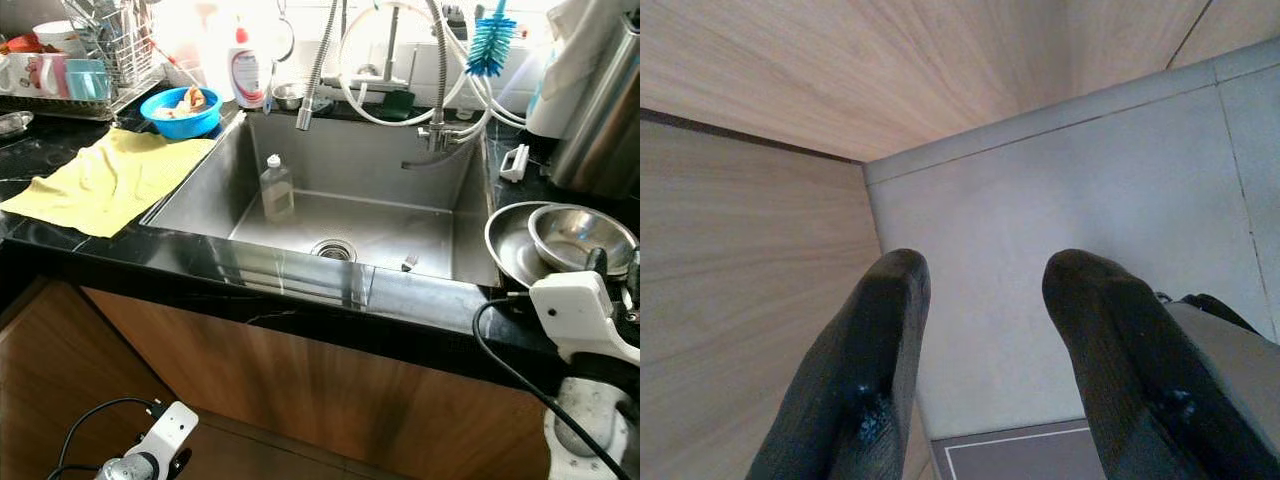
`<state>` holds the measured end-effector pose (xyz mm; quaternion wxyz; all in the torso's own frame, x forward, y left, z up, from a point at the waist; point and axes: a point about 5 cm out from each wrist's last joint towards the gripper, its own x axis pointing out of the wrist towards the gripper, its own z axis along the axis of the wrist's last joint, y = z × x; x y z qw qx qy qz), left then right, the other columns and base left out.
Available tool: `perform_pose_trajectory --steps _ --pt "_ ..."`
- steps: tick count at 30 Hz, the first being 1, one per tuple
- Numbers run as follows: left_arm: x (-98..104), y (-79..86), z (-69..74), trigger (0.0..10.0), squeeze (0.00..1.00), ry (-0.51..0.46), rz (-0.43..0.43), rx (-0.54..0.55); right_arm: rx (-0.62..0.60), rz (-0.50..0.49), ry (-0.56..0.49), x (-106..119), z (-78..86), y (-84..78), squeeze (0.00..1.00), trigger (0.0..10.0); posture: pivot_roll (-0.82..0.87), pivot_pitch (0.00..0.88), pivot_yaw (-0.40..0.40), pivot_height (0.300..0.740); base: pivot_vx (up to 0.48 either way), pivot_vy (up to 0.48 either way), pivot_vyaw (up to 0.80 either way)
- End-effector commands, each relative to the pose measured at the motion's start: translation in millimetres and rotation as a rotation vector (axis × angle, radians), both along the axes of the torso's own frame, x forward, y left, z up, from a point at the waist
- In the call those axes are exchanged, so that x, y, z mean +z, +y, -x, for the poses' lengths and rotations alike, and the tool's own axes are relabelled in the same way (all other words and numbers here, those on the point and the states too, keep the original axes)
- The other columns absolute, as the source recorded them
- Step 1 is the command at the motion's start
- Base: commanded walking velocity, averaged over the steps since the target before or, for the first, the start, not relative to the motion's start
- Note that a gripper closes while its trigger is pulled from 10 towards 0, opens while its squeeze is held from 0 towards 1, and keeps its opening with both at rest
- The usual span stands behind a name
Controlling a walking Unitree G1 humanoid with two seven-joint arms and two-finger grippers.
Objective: Kitchen organization
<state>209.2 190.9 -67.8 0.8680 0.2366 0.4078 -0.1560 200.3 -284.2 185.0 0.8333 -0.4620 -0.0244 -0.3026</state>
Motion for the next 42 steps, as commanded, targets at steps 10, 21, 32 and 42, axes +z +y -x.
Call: perform_pose_trajectory --steps 10,21,32,42 --pt "-1 4.9 2.6 10.0 0.00 0.015 -0.022 -0.014 0.020 0.009 -0.104 10 16.3 16.3 0.00 10.0 -0.15 0.000 0.047 0.740 0.000 0.000 0.00" --pt "-1 3.6 2.2 10.0 0.00 0.013 -0.020 -0.018 -0.098 -0.495 -0.296 -18 28.0 23.0 0.00 10.0 -0.14 0.000 0.046 0.740 0.000 0.000 0.00" --pt "-1 3.8 1.9 10.0 0.00 0.012 -0.019 -0.019 -0.125 -0.600 -0.355 -25 34.0 25.5 0.00 10.0 -0.14 0.000 0.047 0.740 0.000 0.000 0.00" --pt "-1 3.8 2.0 10.0 0.00 0.011 -0.021 -0.019 -0.105 -0.642 -0.388 -24 33.3 37.2 0.00 10.0 -0.14 0.000 0.047 0.740 0.000 0.000 0.00"
